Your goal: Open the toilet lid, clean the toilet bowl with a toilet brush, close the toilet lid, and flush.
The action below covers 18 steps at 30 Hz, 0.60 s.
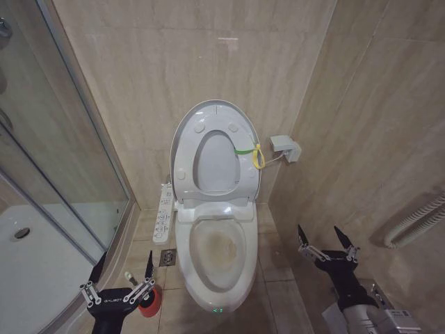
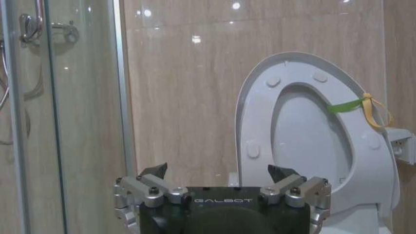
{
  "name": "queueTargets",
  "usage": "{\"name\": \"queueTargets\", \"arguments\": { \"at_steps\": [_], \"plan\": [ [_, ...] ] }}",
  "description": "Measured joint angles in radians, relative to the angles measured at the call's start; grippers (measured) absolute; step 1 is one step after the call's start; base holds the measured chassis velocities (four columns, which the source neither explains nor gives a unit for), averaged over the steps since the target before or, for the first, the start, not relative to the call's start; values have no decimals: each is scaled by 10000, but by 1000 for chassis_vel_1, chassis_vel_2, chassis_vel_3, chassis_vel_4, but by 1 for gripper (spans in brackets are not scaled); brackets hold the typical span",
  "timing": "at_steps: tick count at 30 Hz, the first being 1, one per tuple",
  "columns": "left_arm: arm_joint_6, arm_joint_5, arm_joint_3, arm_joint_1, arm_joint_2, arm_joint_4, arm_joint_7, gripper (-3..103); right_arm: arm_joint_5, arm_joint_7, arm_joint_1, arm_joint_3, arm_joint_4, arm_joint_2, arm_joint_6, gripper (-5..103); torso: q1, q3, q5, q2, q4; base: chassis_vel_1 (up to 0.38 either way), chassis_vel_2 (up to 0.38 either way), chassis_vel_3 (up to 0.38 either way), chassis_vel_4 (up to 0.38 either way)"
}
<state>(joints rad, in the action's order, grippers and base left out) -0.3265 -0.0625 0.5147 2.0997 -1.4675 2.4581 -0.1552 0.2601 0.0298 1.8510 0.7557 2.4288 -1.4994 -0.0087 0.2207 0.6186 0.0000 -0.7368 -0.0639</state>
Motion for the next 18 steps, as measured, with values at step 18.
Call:
{"name": "queueTargets", "arguments": {
  "at_steps": [18],
  "plan": [
    [0, 0, 0, 0, 0, 0, 0, 100, 0, 0, -1, 0, -1, 0, 0, 100, 0, 0, 0, 0, 0, 0, 0, 0, 0]
  ]
}}
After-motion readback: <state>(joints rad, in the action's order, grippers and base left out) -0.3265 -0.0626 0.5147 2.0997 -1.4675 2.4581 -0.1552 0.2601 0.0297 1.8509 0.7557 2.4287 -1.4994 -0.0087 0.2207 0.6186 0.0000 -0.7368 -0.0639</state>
